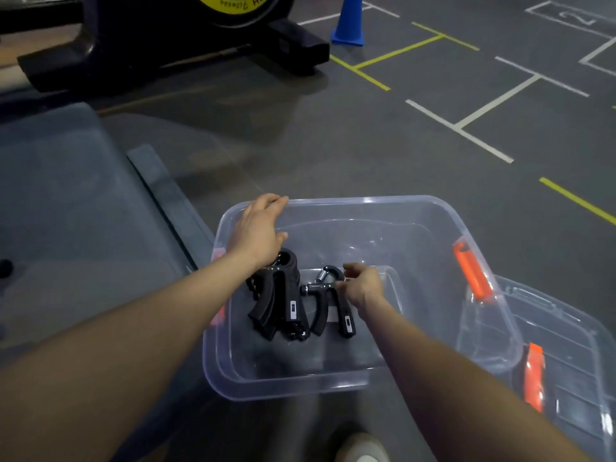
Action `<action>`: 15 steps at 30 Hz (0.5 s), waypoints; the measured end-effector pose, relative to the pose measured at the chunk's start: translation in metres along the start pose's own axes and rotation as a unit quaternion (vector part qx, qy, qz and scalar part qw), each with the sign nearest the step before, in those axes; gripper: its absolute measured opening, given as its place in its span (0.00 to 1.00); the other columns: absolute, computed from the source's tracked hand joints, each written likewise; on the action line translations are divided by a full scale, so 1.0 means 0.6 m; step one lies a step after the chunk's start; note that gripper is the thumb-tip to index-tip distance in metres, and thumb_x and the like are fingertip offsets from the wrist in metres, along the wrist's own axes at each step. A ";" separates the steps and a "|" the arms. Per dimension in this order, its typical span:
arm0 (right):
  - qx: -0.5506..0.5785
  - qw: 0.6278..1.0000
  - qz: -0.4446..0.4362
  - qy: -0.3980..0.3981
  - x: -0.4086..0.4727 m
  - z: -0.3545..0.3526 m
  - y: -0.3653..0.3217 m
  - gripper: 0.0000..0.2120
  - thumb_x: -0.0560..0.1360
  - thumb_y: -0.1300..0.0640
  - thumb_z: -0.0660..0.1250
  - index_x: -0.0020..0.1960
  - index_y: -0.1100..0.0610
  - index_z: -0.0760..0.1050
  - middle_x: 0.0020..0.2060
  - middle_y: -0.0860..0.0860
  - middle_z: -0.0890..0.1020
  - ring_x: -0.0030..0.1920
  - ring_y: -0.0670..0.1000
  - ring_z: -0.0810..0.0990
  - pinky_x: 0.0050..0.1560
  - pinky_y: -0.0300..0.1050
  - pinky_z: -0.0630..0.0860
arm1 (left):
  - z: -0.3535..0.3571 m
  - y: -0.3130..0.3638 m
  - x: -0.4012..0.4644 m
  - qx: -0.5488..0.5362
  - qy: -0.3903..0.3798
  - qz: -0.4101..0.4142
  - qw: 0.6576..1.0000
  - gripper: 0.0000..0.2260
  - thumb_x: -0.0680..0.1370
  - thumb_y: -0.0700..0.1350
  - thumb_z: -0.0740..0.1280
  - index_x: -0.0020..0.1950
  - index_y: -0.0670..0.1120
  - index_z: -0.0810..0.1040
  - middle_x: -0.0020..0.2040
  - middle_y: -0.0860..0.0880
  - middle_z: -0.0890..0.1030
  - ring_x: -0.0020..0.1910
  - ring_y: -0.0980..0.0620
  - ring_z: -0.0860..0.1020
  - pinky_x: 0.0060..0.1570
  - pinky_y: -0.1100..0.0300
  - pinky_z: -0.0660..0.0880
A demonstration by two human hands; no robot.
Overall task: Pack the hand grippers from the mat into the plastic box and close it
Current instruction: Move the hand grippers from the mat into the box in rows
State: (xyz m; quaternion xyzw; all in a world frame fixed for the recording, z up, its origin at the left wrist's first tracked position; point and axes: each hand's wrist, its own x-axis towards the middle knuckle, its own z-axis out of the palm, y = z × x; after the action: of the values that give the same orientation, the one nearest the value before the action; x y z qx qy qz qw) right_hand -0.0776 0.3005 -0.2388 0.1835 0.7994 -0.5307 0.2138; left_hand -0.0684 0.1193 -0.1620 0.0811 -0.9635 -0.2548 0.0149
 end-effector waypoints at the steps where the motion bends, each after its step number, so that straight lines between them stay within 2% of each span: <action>1: 0.009 1.000 -0.008 -0.004 -0.005 -0.003 -0.014 0.23 0.70 0.75 0.66 0.65 0.67 0.71 0.46 0.54 0.75 0.49 0.51 0.72 0.53 0.45 0.76 | -0.006 0.001 -0.001 -0.004 -0.012 -0.001 1.000 0.29 0.75 0.41 0.68 0.74 0.48 0.62 0.73 0.50 0.63 0.71 0.48 0.63 0.72 0.57 0.60; 3: 0.013 0.999 -0.029 -0.015 -0.019 -0.010 -0.050 0.22 0.71 0.74 0.66 0.65 0.67 0.70 0.43 0.52 0.73 0.48 0.51 0.71 0.43 0.38 0.73 | -0.025 0.007 -0.004 -0.001 -0.018 -0.002 1.000 0.29 0.75 0.42 0.68 0.74 0.48 0.62 0.74 0.51 0.63 0.71 0.48 0.64 0.72 0.56 0.60; 5: -0.002 0.998 -0.058 -0.023 -0.036 -0.011 -0.092 0.22 0.72 0.74 0.66 0.65 0.68 0.70 0.35 0.49 0.70 0.46 0.50 0.70 0.41 0.36 0.71 | -0.053 0.009 -0.012 0.001 -0.003 -0.012 1.000 0.27 0.75 0.44 0.68 0.73 0.48 0.64 0.72 0.50 0.65 0.70 0.47 0.65 0.70 0.55 0.63; 7: -0.015 0.996 -0.081 -0.032 -0.060 -0.005 -0.137 0.20 0.72 0.74 0.66 0.63 0.68 0.70 0.32 0.48 0.68 0.39 0.50 0.70 0.32 0.31 0.68 | -0.088 0.001 -0.023 -0.011 0.015 -0.032 0.999 0.26 0.74 0.45 0.68 0.71 0.47 0.66 0.69 0.46 0.67 0.68 0.44 0.68 0.68 0.52 0.66; 9: -0.031 0.992 -0.109 -0.047 -0.089 0.011 -0.178 0.19 0.72 0.73 0.67 0.62 0.68 0.71 0.32 0.48 0.68 0.34 0.47 0.68 0.27 0.28 0.66 | -0.124 -0.016 -0.041 -0.021 0.024 -0.063 0.998 0.25 0.74 0.44 0.68 0.70 0.46 0.67 0.67 0.43 0.68 0.66 0.42 0.70 0.66 0.51 0.68; 12: -0.059 0.981 -0.170 -0.067 -0.138 0.052 -0.224 0.21 0.71 0.69 0.69 0.63 0.67 0.71 0.34 0.49 0.71 0.43 0.51 0.72 0.33 0.32 0.66 | -0.179 -0.059 -0.087 -0.027 0.029 -0.109 0.993 0.23 0.74 0.44 0.68 0.68 0.44 0.69 0.65 0.41 0.70 0.65 0.42 0.71 0.66 0.52 0.68; 15: -0.078 0.969 -0.211 -0.104 -0.187 0.112 -0.255 0.21 0.71 0.68 0.70 0.63 0.68 0.71 0.43 0.57 0.75 0.47 0.50 0.72 0.38 0.32 0.67 | -0.232 -0.114 -0.146 -0.021 0.051 -0.150 0.987 0.22 0.74 0.44 0.68 0.67 0.43 0.70 0.65 0.40 0.71 0.64 0.42 0.72 0.66 0.54 0.68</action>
State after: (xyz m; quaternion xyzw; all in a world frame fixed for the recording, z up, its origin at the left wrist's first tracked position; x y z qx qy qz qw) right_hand -0.0528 0.1742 -0.0838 -0.0627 0.8324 -0.5158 0.1927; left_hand 0.0382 0.0069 -0.0734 0.2374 -0.9327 -0.2702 0.0272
